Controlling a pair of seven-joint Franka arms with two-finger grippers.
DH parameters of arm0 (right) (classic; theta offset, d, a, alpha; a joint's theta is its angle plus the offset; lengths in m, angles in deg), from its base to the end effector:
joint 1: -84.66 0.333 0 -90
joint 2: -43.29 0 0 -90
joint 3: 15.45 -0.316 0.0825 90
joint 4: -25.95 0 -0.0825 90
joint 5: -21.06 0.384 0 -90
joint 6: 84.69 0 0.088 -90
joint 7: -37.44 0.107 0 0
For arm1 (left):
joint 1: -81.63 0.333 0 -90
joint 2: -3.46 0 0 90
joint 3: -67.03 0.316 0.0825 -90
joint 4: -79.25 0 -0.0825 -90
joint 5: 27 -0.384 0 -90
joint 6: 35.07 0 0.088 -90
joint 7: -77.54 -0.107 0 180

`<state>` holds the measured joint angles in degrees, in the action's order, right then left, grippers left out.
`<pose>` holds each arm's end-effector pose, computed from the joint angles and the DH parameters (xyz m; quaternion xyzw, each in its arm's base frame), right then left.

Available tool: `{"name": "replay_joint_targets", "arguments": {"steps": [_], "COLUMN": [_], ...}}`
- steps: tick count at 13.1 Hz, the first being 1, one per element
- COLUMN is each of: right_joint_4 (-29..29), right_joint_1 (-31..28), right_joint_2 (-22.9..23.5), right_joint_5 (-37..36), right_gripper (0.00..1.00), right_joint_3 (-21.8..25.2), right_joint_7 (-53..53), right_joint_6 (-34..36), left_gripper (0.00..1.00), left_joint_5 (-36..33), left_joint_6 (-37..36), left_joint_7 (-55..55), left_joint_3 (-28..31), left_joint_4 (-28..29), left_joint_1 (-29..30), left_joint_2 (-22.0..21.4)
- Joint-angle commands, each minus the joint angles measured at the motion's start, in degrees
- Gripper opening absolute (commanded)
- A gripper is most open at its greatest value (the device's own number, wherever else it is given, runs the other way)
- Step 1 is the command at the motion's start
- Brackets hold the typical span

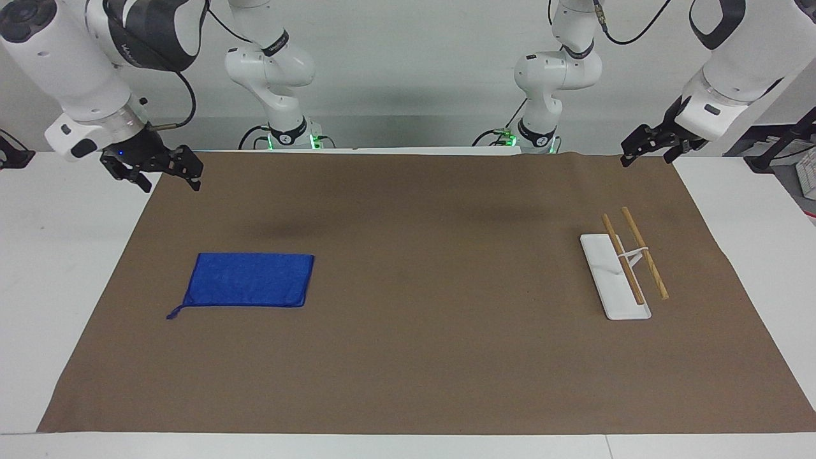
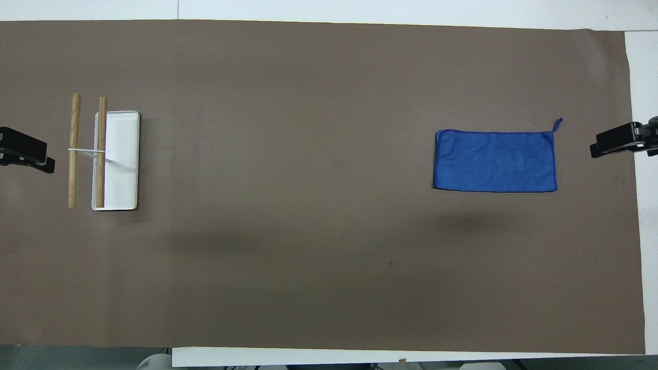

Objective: Right arm passes towel to left arm to hang

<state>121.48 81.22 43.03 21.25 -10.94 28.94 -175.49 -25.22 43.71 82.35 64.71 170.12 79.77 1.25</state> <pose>0.5452 -0.0759 0.5827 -0.9992 -0.0047 0.0383 0.0074 0.5189 -0.0422 0.6229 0.9962 0.0039 -0.0870 0.0079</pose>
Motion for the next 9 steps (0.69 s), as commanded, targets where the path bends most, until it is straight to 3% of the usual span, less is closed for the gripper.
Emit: {"name": "replay_joint_targets", "arguments": {"steps": [1, 4, 7, 9], "right_joint_4": [-0.6, -0.4, 1.9, 8.7], "right_joint_1": [-0.8, -0.8, -0.7, -0.8], "right_joint_2": [0.3, 0.4, 0.3, 1.0], "right_joint_5": [-0.8, -0.8, -0.8, -0.8], "right_gripper": [1.0, 1.0, 0.99, 1.0], "right_joint_3": [-0.3, -0.6, -2.4, -2.4], "right_joint_7": [1.0, 1.3, 1.7, 1.2], "right_joint_6": [-0.2, -0.1, -4.4, -13.2], "left_gripper": [1.0, 1.0, 1.0, 1.0], "left_joint_5": [0.0, 0.0, 0.0, -0.1], "left_joint_6": [-0.6, -0.6, -0.6, -0.6], "left_joint_7": [0.6, 0.6, 0.6, 0.6], "left_joint_3": [0.0, 0.0, 0.0, 0.0], "left_joint_4": [0.2, 0.2, 0.2, 0.2], "left_joint_1": [0.2, 0.2, 0.2, 0.2], "left_joint_2": [-0.6, -0.6, -0.6, -0.6]}}
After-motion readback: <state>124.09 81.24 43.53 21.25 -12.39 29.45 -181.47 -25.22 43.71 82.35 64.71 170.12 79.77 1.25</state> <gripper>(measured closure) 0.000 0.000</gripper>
